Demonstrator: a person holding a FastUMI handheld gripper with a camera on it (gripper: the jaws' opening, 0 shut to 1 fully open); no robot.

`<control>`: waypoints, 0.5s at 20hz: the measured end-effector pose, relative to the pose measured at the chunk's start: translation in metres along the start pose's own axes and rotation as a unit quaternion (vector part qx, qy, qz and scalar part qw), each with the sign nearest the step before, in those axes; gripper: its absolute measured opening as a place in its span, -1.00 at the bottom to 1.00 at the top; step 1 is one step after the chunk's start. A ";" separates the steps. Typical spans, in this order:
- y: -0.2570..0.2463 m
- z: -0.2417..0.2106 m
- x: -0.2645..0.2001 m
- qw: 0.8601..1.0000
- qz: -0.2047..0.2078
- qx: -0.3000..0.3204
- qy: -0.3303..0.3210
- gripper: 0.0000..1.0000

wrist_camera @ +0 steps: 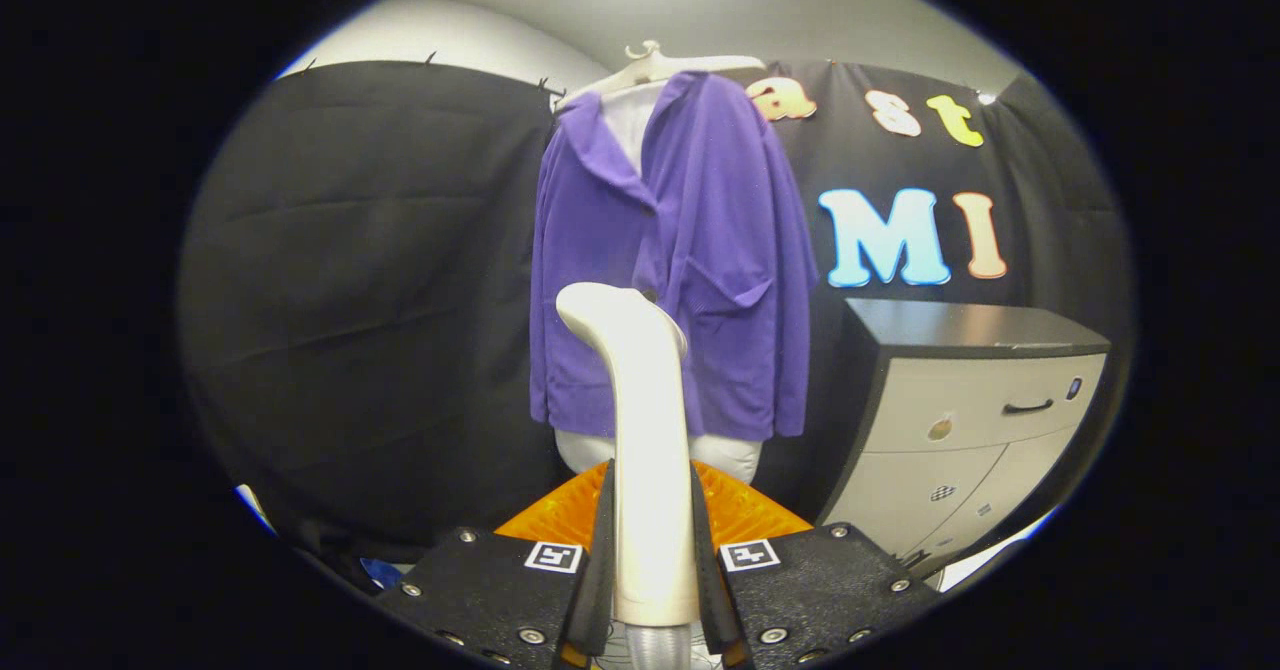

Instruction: Iron the clothes twice with a garment steamer, once on the left side and once on the right side.

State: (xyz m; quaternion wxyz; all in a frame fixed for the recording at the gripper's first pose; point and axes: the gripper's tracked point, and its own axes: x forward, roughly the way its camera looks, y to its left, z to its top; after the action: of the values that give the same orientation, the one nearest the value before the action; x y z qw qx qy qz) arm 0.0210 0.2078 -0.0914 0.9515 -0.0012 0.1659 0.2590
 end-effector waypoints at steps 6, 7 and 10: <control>-0.064 0.026 -0.068 0.999 -0.033 0.012 -0.025 -0.28; -0.074 0.028 -0.079 0.999 -0.040 0.014 -0.030 -0.28; -0.109 0.021 -0.108 0.997 -0.063 0.024 -0.042 -0.28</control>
State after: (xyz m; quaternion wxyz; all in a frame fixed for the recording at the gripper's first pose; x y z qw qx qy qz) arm -0.0058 0.0618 -0.0461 0.9718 0.0217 0.1315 0.1947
